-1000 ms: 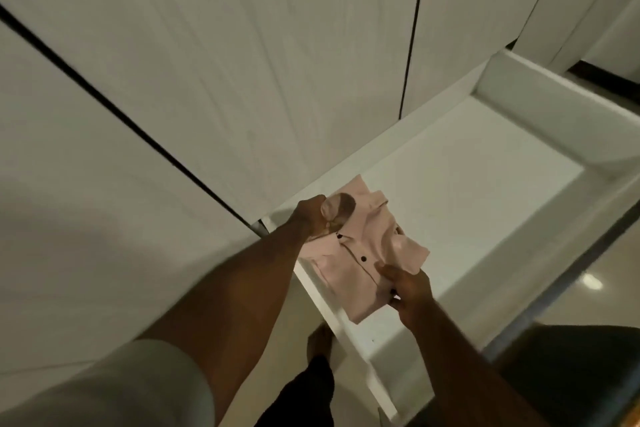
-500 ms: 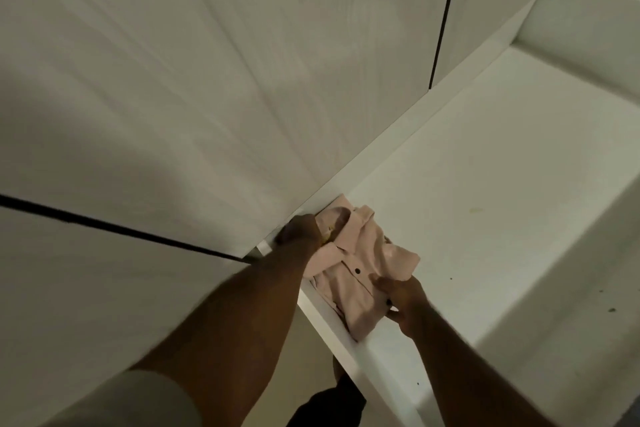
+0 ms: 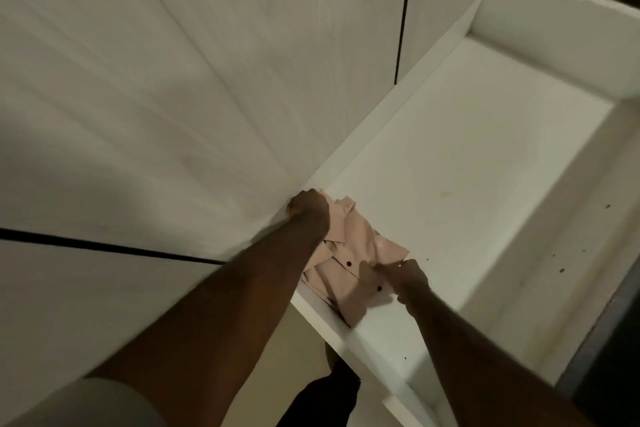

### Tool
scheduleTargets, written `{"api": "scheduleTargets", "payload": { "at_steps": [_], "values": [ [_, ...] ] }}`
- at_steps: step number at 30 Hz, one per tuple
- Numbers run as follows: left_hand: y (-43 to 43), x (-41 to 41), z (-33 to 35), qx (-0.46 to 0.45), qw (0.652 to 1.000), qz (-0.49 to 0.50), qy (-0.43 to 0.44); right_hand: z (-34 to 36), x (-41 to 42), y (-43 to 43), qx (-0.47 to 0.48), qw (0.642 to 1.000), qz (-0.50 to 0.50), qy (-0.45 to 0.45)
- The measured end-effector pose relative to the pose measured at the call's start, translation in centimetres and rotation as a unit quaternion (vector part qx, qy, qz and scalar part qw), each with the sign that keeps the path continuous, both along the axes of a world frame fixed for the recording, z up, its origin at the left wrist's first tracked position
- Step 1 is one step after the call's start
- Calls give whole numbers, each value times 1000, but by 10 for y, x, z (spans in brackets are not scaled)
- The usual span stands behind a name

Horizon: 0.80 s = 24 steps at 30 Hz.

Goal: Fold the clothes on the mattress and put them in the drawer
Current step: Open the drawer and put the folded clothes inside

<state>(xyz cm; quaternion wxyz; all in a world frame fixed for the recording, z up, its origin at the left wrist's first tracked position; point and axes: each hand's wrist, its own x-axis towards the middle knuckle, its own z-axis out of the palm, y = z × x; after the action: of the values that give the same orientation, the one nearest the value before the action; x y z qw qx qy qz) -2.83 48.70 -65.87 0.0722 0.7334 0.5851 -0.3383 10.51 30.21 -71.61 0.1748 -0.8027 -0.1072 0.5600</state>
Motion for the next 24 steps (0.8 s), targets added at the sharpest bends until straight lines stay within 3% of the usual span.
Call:
{"api": "scheduleTargets", "payload": {
  "at_steps": [2,4,8,11,17,24],
  "values": [
    [-7,14,35,-46,995,-15,-92,23,11,-6,42,998,-45,-15],
    [-15,29,70,-138,968,8,-210,60,21,-12,116,988,-99,-7],
    [-41,46,126,-227,852,189,-431,151,46,-30,207,958,-163,110],
    [-64,56,149,-277,806,225,-473,207,68,-58,240,942,-199,124],
    [-100,90,190,-313,802,180,-475,267,115,-121,300,910,-268,106],
    [-180,176,228,-286,760,185,-553,289,163,-211,319,886,-324,94]
  ]
}}
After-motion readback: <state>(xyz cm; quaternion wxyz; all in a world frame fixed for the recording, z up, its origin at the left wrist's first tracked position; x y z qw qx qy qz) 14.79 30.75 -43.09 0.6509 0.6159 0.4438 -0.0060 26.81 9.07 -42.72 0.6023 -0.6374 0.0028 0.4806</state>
